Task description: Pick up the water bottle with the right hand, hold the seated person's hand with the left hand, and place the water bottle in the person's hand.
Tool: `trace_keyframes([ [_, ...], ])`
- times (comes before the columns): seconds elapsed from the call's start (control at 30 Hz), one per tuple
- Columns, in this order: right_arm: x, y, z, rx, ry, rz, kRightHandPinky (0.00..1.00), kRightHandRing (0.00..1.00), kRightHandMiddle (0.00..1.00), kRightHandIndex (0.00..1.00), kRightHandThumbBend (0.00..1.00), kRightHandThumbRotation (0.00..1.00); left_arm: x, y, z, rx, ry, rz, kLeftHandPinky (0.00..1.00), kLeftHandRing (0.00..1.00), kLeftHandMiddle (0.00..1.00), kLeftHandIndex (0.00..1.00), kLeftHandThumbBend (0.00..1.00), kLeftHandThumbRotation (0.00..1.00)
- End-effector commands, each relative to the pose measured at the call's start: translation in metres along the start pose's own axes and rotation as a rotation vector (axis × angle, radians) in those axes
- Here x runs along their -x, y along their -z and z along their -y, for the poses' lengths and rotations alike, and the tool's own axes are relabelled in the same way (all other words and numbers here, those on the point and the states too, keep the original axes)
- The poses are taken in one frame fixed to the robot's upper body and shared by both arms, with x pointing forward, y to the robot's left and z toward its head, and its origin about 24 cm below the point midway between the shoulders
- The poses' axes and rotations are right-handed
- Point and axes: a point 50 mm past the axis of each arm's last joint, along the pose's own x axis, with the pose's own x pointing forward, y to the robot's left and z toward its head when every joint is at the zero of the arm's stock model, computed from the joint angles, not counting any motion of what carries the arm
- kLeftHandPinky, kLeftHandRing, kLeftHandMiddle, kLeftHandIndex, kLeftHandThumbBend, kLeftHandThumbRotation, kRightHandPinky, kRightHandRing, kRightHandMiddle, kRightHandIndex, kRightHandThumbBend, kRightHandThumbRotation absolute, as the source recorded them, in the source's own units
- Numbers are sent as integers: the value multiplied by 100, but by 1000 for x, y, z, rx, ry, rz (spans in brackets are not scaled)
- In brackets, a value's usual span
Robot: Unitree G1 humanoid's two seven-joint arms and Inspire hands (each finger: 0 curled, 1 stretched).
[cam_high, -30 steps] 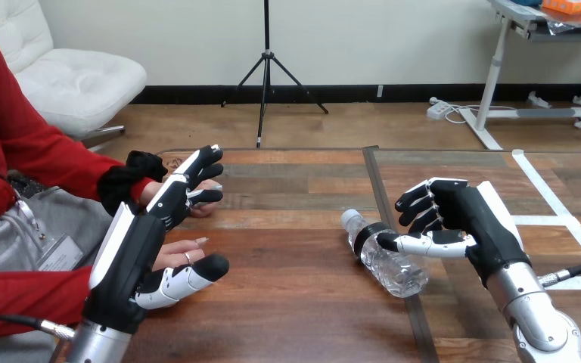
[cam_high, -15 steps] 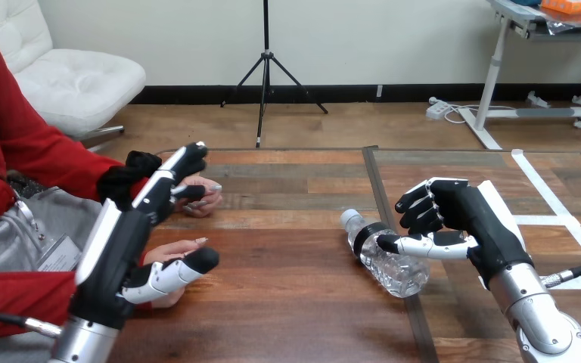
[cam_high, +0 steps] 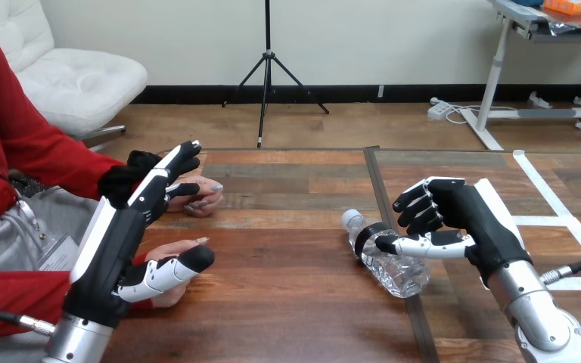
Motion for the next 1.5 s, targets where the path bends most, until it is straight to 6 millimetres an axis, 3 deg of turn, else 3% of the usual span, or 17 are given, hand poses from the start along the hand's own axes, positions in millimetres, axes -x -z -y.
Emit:
trace_keyframes([
  [0.0, -8, -19, 10, 46, 35, 33, 43, 53, 58, 57, 95, 17, -19, -8, -5, -19, 3, 79, 79, 90, 93, 91, 100, 80],
  [0.23, -11, -27, 7, 106, 33, -16, 56, 66, 70, 69, 97, 33, -18, -9, -4, -16, 4, 86, 79, 90, 92, 91, 100, 79],
  [0.43, -16, -40, 5, 163, -2, -54, 64, 76, 79, 79, 98, 39, -19, -9, -2, 2, 17, 82, 79, 90, 92, 91, 100, 79],
  [0.77, -37, -64, 7, 306, -34, -138, 69, 80, 84, 86, 99, 47, -21, -10, 4, 15, 16, 95, 79, 90, 92, 90, 100, 79],
  [1.17, -62, -79, 9, 381, -101, -287, 59, 75, 83, 89, 100, 52, -22, -11, 11, 35, 15, 102, 81, 90, 93, 91, 100, 78],
  [1.47, -77, -78, 7, 431, -136, -361, 46, 61, 68, 89, 100, 48, -24, -12, 12, 44, 9, 115, 80, 90, 92, 91, 100, 78],
])
